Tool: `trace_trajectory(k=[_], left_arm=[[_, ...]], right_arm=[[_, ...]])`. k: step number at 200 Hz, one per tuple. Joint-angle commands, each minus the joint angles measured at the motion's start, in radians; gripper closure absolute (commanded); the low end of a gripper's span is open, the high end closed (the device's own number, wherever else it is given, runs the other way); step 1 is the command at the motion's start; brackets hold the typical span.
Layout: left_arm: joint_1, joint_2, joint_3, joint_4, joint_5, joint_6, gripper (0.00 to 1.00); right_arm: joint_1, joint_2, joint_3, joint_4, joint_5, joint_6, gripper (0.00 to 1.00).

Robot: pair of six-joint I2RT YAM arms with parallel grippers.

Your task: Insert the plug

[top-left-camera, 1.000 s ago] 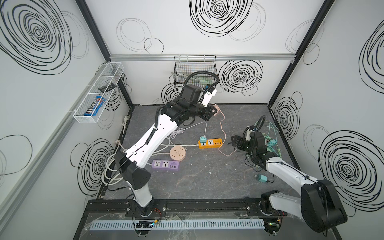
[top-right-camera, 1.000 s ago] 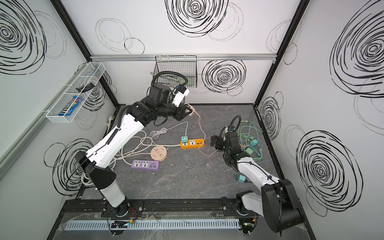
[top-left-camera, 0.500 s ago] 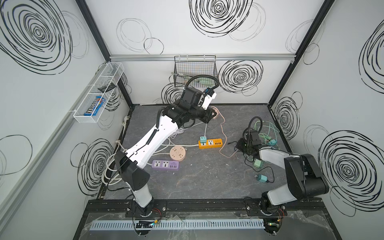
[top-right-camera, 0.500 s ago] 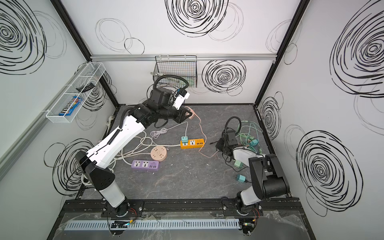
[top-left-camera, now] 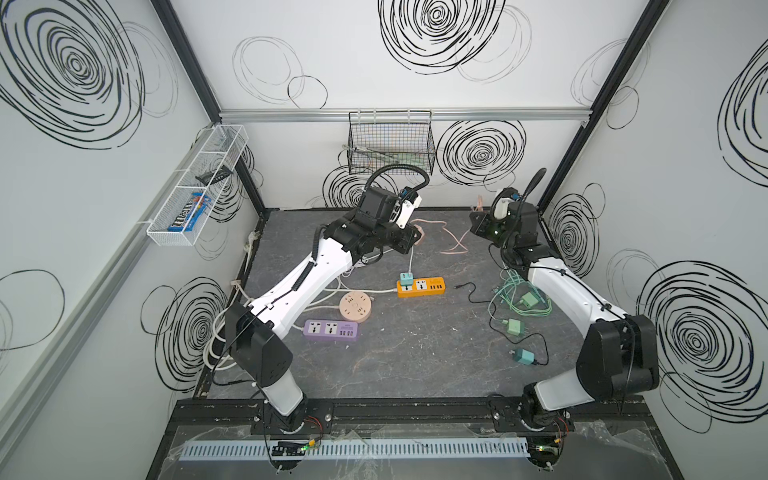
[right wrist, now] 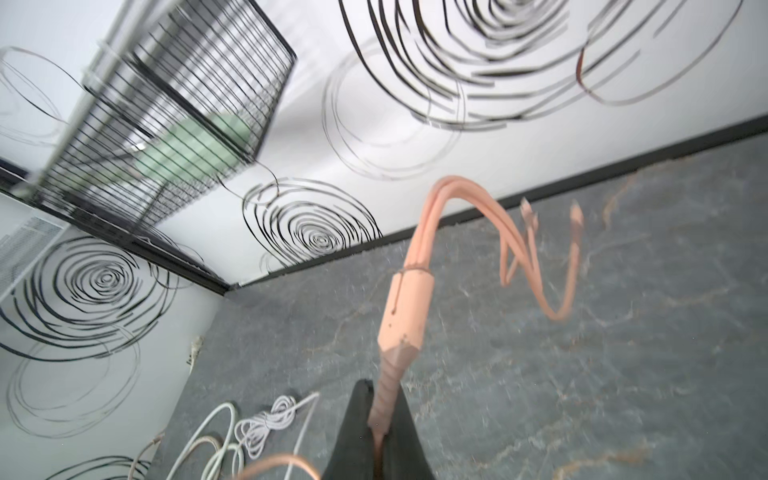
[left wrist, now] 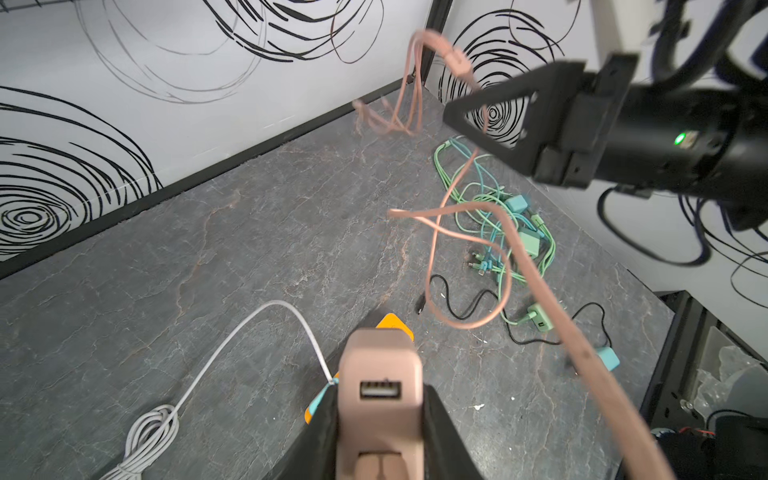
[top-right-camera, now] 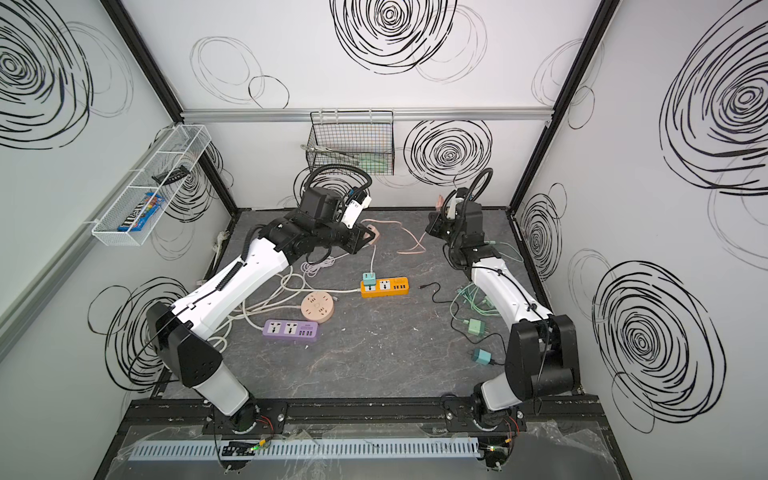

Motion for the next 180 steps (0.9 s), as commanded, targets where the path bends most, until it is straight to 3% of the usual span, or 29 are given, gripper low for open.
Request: trace_trajectory(k=[1, 54, 105, 122, 134, 144, 148, 160, 174, 180], left_arm=[[0.007, -0.019, -0.009, 0.070, -0.008, 0.025, 1.00], [-0.003, 0.056, -0.016, 0.093, 0.076, 0.140, 1.00], [-0.042, 0.203, 0.043, 0.003, 0.106, 0.405, 1.00], [-0.055, 0.252, 0.087, -0.056, 0.124, 0.500, 1.00], [-0.066, 0.286, 0.119, -0.100, 0.121, 0.565, 1.00], [-0.075, 0.312, 0.138, -0.121, 0.103, 0.593, 1.00], [-0.076, 0.320, 0.143, -0.122, 0.095, 0.599, 1.00], [-0.076, 0.342, 0.148, -0.114, 0.089, 0.621, 1.00], [-0.073, 0.360, 0.149, -0.099, 0.096, 0.647, 1.00], [-0.071, 0.369, 0.155, -0.101, 0.102, 0.664, 1.00]], right_arm=[[-0.025, 0.030, 0.041, 0.088, -0.016, -0.038, 0.97], [-0.080, 0.237, 0.205, 0.180, -0.067, -0.100, 0.97], [-0.122, 0.502, 0.482, 0.130, -0.051, -0.143, 0.97], [-0.127, 0.571, 0.555, 0.105, -0.050, -0.189, 0.93], [-0.131, 0.620, 0.624, 0.036, -0.058, -0.233, 0.78], [-0.134, 0.652, 0.691, -0.066, -0.044, -0.261, 0.44], [-0.137, 0.659, 0.712, -0.104, -0.036, -0.272, 0.35], [-0.144, 0.658, 0.729, -0.183, 0.004, -0.283, 0.21], [-0.162, 0.624, 0.687, -0.228, -0.005, -0.287, 0.12], [-0.171, 0.600, 0.654, -0.238, -0.022, -0.288, 0.01]])
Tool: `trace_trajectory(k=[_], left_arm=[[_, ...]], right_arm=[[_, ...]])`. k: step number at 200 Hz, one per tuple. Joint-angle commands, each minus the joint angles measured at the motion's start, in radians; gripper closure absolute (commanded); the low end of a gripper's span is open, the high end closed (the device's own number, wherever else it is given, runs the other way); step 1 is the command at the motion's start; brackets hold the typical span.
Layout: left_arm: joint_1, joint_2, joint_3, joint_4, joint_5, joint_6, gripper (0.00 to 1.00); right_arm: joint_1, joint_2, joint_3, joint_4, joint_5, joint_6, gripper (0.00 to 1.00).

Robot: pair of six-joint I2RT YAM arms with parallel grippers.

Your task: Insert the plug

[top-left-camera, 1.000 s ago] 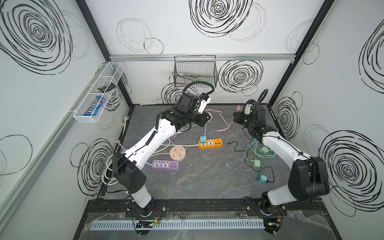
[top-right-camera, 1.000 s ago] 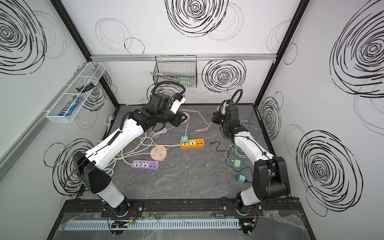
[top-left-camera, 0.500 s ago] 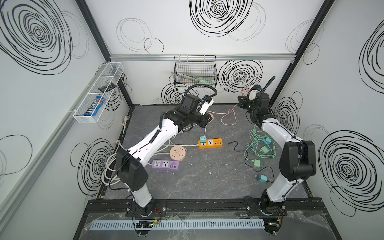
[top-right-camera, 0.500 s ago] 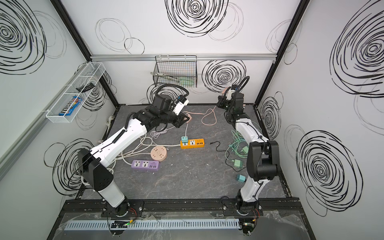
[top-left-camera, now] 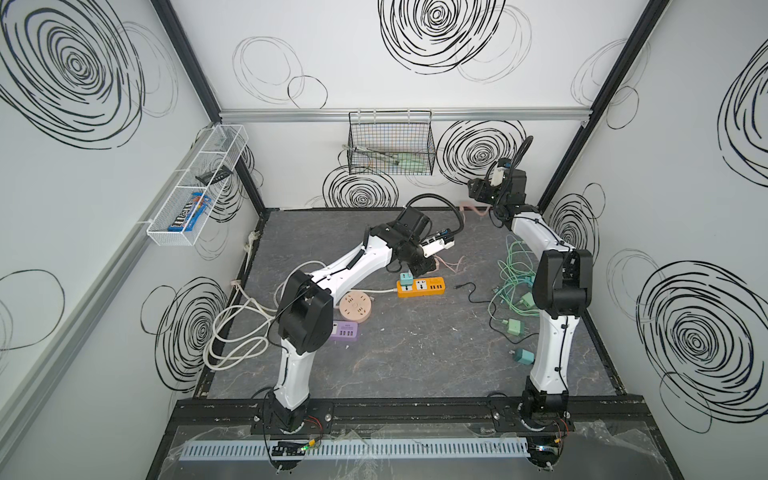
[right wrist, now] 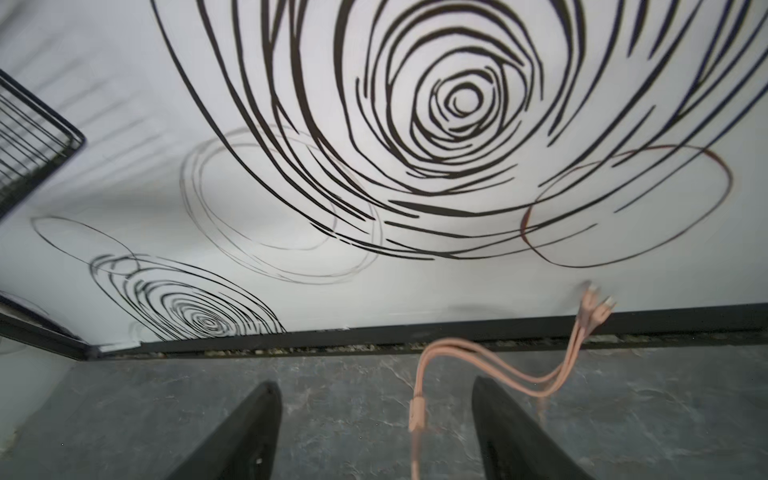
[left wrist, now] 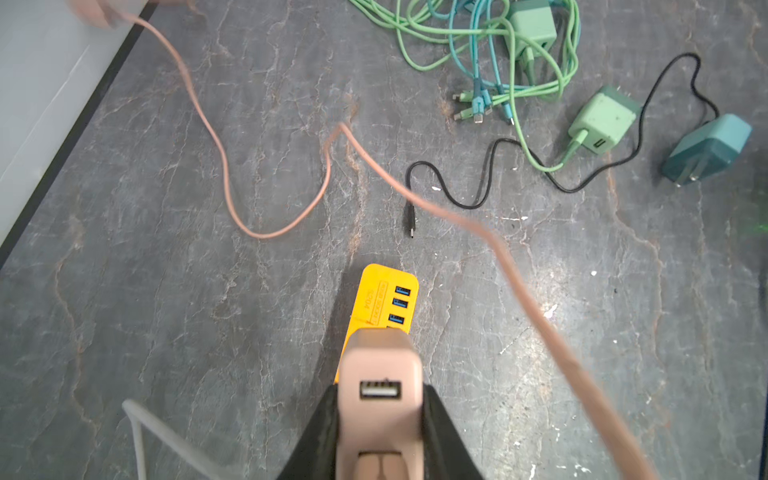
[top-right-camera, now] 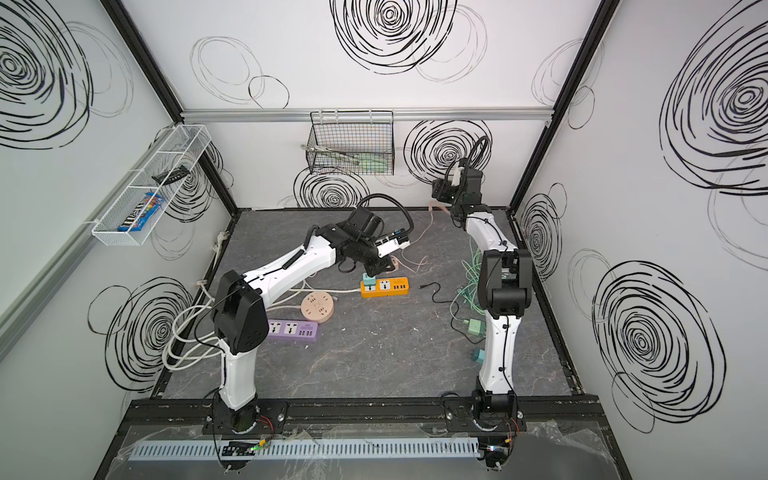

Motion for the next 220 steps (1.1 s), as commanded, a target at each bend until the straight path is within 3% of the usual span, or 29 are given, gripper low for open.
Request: trace_trajectory(k=[1, 44, 76, 102, 157, 220], left_arm=[[0.007, 0.026, 0.049, -0.008, 0.017, 0.120, 1.00], [0.009, 0.087, 0.099, -0.094, 0.017, 0.259, 1.00], [0.019, 0.129, 0.123, -0.122, -0.002, 0.289, 1.00], [0.028, 0.162, 0.143, -0.145, 0.020, 0.315, 1.00], [0.054, 0.220, 0.198, -0.207, 0.038, 0.344, 1.00], [0.061, 0.245, 0.198, -0.243, 0.065, 0.357, 1.00]], right_arm=[[-0.030, -0.071, -0.033, -0.147, -0.003, -0.048, 0.02], [-0.081, -0.332, -0.378, -0.112, -0.096, -0.045, 0.03], [-0.089, -0.559, -0.641, -0.044, -0.160, 0.007, 0.03], [-0.090, -0.727, -0.813, 0.007, -0.144, 0.048, 0.03], [-0.090, -0.893, -0.926, -0.019, -0.162, 0.020, 0.03], [-0.090, -0.916, -0.936, -0.037, -0.167, 0.006, 0.03]])
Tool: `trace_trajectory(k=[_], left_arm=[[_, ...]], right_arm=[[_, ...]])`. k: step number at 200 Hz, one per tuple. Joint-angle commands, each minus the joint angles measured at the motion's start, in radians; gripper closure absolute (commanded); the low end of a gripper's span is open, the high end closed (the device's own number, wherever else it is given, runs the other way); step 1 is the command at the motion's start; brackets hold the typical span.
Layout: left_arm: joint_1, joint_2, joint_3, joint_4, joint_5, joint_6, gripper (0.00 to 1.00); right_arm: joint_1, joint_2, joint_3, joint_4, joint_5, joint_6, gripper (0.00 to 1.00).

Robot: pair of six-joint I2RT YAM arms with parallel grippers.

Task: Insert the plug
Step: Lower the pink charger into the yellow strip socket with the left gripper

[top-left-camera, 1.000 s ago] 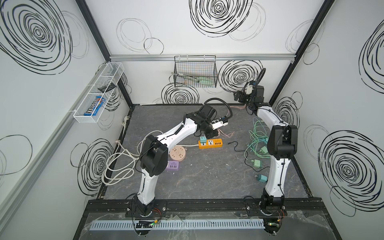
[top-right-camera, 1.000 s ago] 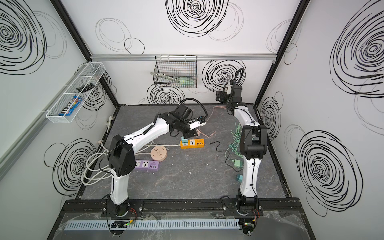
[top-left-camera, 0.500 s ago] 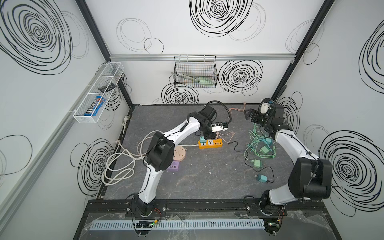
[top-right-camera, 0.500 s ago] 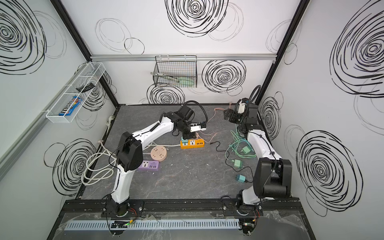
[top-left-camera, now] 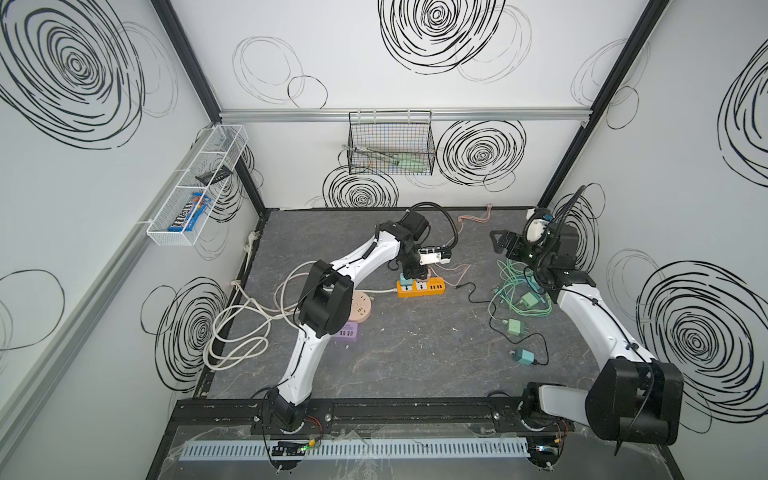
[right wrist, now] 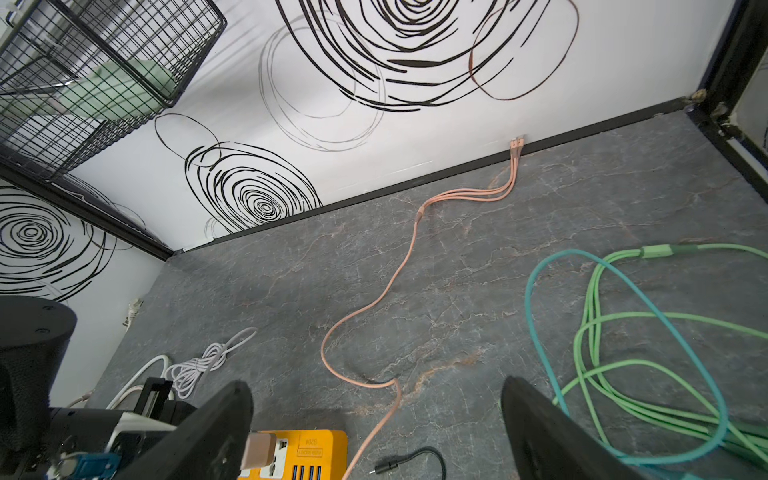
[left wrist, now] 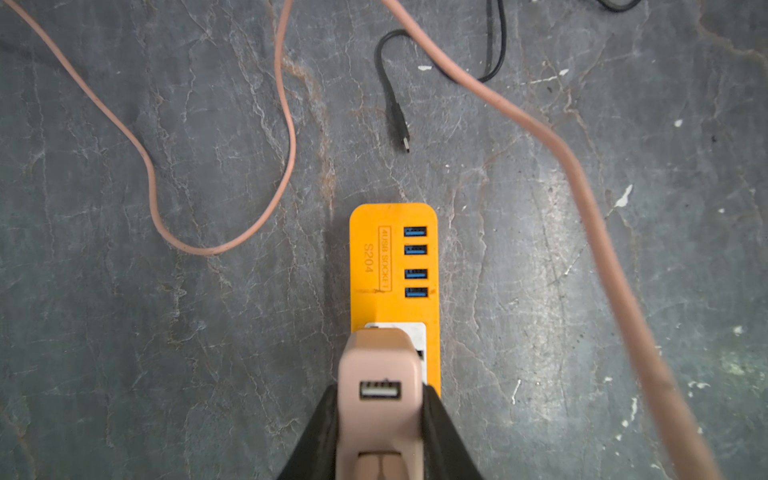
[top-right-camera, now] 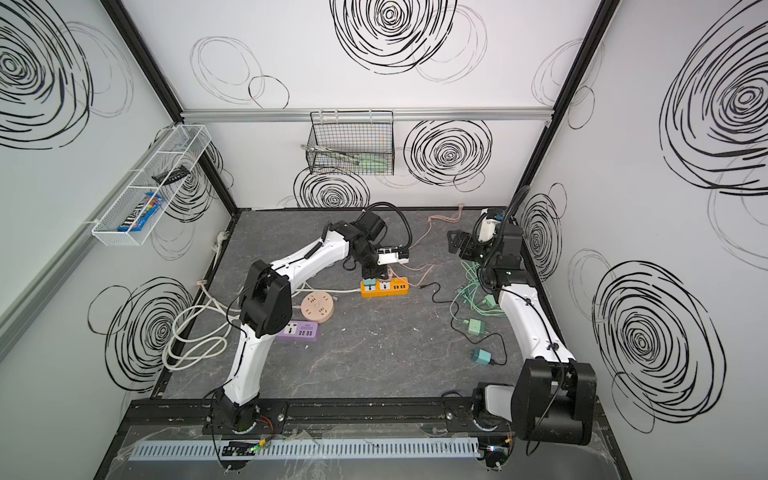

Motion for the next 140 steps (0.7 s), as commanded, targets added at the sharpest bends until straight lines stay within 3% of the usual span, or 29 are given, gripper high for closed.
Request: trace_trajectory(k=[1, 74, 140], left_arm=[[0.013, 0.027, 0.024, -0.046, 0.042, 0.025, 1.00], [0.030, 0.035, -0.033, 0.055, 0.024, -0.018, 1.00], [0.038, 0.041, -0.031, 0.000, 0.042, -0.004, 1.00]], right_arm=[[0.002, -0.019, -0.004, -0.002, -0.011, -0.018, 0.03], [0.001, -0.027, -0.015, -0.005, -0.014, -0.025, 0.03], [0.002, -0.027, -0.034, 0.001, -0.018, -0.025, 0.03]])
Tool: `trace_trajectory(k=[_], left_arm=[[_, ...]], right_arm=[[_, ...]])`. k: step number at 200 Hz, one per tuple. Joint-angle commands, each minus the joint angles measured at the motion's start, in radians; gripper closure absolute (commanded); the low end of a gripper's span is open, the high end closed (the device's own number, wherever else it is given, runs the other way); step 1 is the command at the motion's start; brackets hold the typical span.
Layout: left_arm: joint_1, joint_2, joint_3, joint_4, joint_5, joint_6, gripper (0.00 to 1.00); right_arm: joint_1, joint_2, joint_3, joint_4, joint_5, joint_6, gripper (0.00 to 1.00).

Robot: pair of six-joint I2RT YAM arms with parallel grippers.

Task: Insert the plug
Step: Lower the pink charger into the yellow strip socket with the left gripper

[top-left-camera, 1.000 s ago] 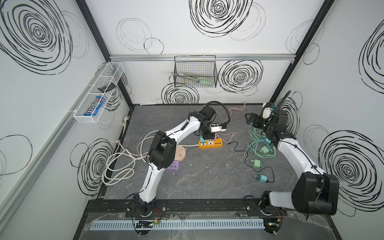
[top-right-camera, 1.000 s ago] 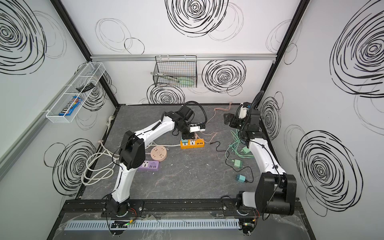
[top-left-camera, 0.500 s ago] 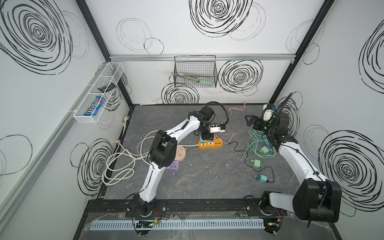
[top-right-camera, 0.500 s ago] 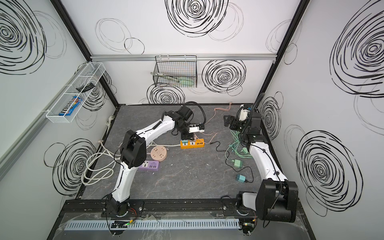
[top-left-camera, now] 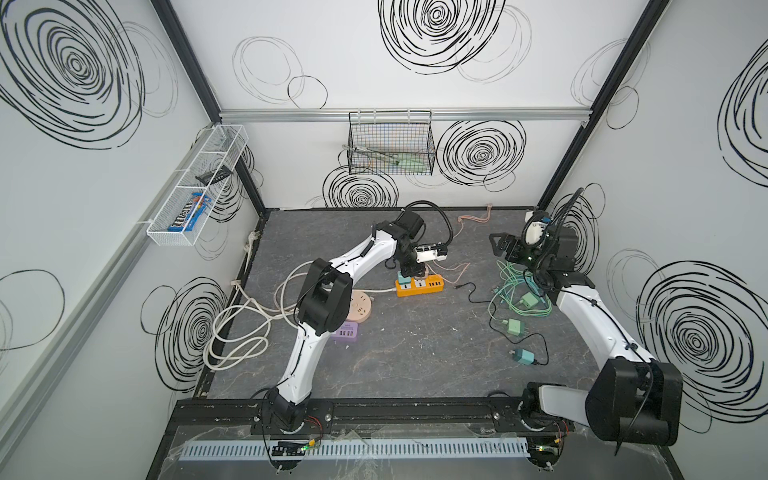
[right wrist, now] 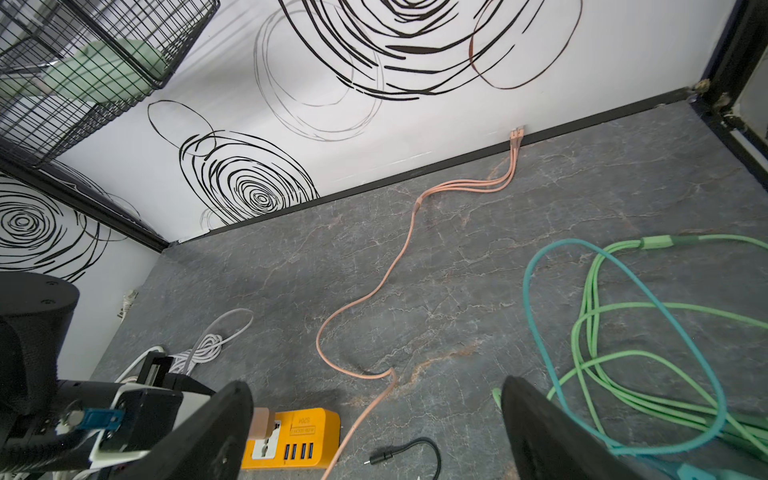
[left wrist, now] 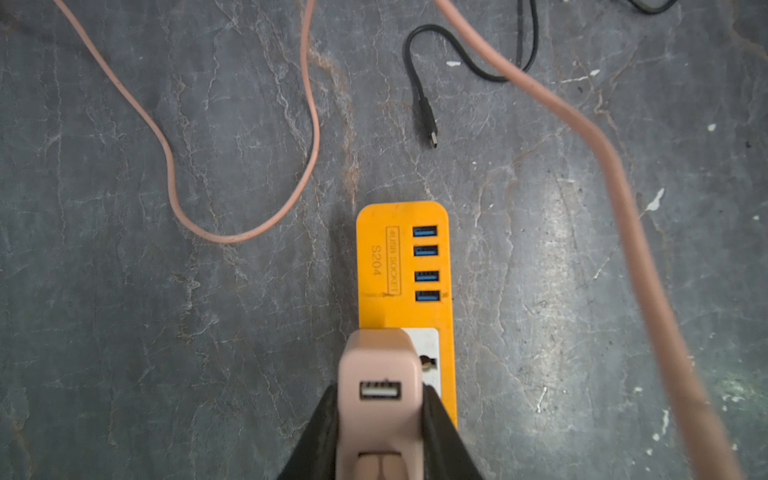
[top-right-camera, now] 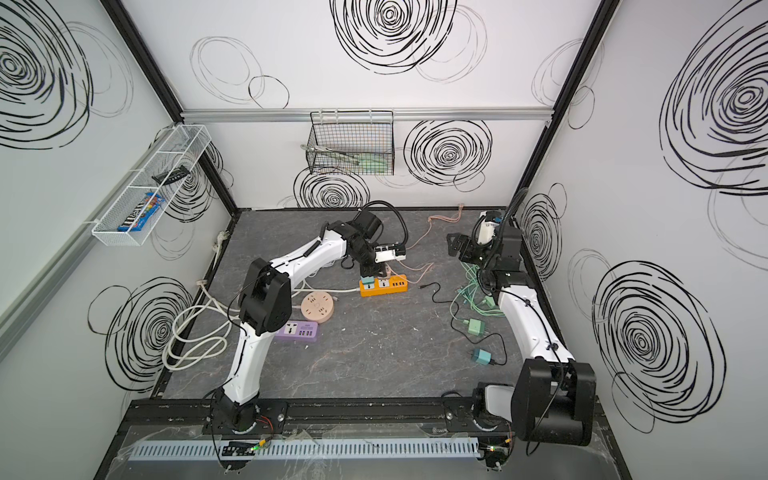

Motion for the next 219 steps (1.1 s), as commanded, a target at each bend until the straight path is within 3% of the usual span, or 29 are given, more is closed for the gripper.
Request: trace_trajectory(k=[1, 111, 178, 182, 192, 204, 219], left_arm=[[0.009, 0.032, -0.013, -0.051, 0.024, 0.007, 1.00], [0.006, 0.083, -0.129, 0.026, -0.035, -0.040, 1.00], [0.000, 0.020, -0.307, 0.227, -0.188, -0.114, 1.00], [-0.001, 0.013, -0.306, 0.225, -0.181, -0.115, 0.98], [0.000, -0.004, -0.287, 0.211, -0.155, -0.125, 0.76], [0.001, -0.029, -0.253, 0.189, -0.114, -0.141, 0.56], [0.001, -0.071, -0.217, 0.176, -0.076, -0.156, 0.43]], right_arm=[[0.002, -0.022, -0.009, 0.002, -0.015, -0.010, 0.03], [0.002, -0.014, -0.001, -0.004, -0.036, -0.010, 0.03], [0.008, -0.016, -0.008, -0.014, -0.063, -0.008, 0.03], [0.008, -0.017, -0.010, -0.014, -0.063, -0.006, 0.03], [0.012, -0.021, -0.013, -0.016, -0.065, -0.004, 0.03], [0.018, -0.027, -0.019, -0.016, -0.064, 0.001, 0.03], [0.023, -0.039, -0.028, -0.018, -0.063, 0.009, 0.03]])
